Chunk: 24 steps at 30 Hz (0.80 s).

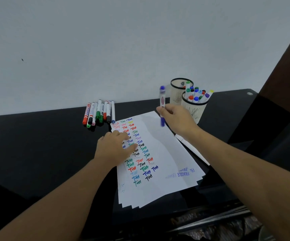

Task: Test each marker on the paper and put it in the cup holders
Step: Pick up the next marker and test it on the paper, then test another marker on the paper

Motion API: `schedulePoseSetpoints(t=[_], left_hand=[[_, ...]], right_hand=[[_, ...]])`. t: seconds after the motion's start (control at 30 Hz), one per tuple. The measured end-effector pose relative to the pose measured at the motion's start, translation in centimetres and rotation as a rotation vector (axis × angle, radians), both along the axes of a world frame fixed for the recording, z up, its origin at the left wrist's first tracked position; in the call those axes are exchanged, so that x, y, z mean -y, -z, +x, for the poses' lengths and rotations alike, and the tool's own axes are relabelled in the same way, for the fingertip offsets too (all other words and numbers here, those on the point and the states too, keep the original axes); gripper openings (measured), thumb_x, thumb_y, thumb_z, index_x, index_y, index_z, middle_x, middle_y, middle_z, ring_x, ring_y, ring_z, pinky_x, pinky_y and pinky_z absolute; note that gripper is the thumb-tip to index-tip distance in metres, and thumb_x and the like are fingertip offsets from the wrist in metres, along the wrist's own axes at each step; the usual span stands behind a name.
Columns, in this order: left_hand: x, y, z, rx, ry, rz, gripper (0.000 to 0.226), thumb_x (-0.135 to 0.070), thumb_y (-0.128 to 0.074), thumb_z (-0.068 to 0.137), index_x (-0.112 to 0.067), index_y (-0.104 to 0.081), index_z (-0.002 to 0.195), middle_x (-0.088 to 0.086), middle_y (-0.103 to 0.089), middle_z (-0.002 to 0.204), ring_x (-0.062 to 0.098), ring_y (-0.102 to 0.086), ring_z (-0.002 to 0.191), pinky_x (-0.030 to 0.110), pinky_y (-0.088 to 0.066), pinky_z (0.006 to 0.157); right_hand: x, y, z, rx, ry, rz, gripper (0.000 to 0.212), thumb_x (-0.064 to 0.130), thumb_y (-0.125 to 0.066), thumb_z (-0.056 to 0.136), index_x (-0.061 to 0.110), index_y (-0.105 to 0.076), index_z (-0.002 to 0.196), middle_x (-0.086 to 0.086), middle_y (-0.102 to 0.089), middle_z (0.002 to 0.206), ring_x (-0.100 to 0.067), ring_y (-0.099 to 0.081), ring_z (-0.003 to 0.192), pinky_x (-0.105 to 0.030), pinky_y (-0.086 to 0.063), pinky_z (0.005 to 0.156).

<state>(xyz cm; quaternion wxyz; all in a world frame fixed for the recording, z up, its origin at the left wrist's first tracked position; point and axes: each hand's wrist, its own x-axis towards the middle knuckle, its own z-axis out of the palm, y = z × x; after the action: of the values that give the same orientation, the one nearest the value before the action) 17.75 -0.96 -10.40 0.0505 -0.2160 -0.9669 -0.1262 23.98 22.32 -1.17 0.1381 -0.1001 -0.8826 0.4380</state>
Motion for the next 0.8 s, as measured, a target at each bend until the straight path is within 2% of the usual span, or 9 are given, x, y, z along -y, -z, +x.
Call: schedulePoseSetpoints(t=[0.1,0.23,0.33,0.47,0.63,0.73,0.8], left_hand=[[0.2,-0.4,-1.0,0.0,0.044,-0.051,0.064,-0.081,-0.045,0.085,-0.038,-0.057,0.131,-0.011,-0.055,0.122,0.013,-0.046,0.108,0.04,-0.045,0.098],[1.0,1.9,-1.0,-0.145,0.091,0.104,0.07,-0.082,-0.037,0.083,-0.033,-0.065,0.125,-0.013,-0.056,0.108,0.011,-0.042,0.092,0.035,-0.046,0.084],[1.2,2.4,-1.2,-0.147,0.08,0.117,0.071,-0.083,-0.035,0.083,-0.037,-0.063,0.128,-0.018,-0.053,0.108,0.01,-0.04,0.092,0.034,-0.044,0.088],[1.1,2.0,-1.2,-0.121,0.07,0.106,0.075,-0.085,-0.032,0.08,-0.039,-0.061,0.132,-0.022,-0.048,0.111,0.007,-0.039,0.096,0.03,-0.04,0.091],[1.1,2.0,-1.1,-0.096,0.064,0.139,0.077,-0.087,-0.033,0.078,-0.04,-0.062,0.131,-0.025,-0.043,0.112,0.005,-0.036,0.099,0.032,-0.039,0.096],[1.2,2.1,-1.2,-0.099,0.063,0.155,0.075,-0.087,-0.035,0.077,-0.04,-0.062,0.129,-0.024,-0.044,0.111,0.005,-0.037,0.098,0.033,-0.04,0.094],[1.2,2.2,-1.3,-0.106,0.065,0.159,0.073,-0.087,-0.037,0.078,-0.041,-0.063,0.128,-0.024,-0.045,0.111,0.005,-0.037,0.097,0.033,-0.041,0.093]], right_hand=[[-0.2,-0.6,-0.4,-0.038,0.057,0.057,0.04,0.045,-0.056,0.104,0.009,-0.066,0.09,-0.009,-0.068,0.081,-0.018,-0.061,0.073,-0.033,-0.05,0.07],[-1.2,-2.2,-1.4,-0.099,0.088,0.051,0.022,0.04,-0.059,0.103,0.022,-0.048,0.11,-0.001,-0.072,0.093,-0.015,-0.07,0.084,-0.029,-0.054,0.07],[-2.2,-3.5,-2.3,-0.145,0.078,0.126,0.021,0.04,-0.06,0.103,0.023,-0.05,0.111,-0.005,-0.073,0.091,-0.018,-0.069,0.086,-0.032,-0.052,0.074],[-3.8,-5.0,-3.9,-0.185,0.104,0.132,0.026,0.038,-0.061,0.102,0.015,-0.057,0.114,-0.007,-0.073,0.088,-0.022,-0.067,0.088,-0.036,-0.051,0.077],[-5.7,-6.8,-5.5,-0.242,0.151,0.252,0.024,0.038,-0.062,0.101,0.016,-0.058,0.111,-0.002,-0.07,0.082,-0.02,-0.065,0.083,-0.031,-0.048,0.071],[-7.4,-7.4,-7.0,-0.22,0.21,0.349,0.026,0.042,-0.06,0.1,0.019,-0.057,0.112,0.005,-0.068,0.08,-0.021,-0.066,0.082,-0.041,-0.055,0.08],[-8.5,-7.6,-7.9,-0.173,0.259,0.41,0.026,0.046,-0.055,0.1,0.023,-0.054,0.111,0.006,-0.071,0.086,-0.022,-0.069,0.085,-0.047,-0.055,0.087]])
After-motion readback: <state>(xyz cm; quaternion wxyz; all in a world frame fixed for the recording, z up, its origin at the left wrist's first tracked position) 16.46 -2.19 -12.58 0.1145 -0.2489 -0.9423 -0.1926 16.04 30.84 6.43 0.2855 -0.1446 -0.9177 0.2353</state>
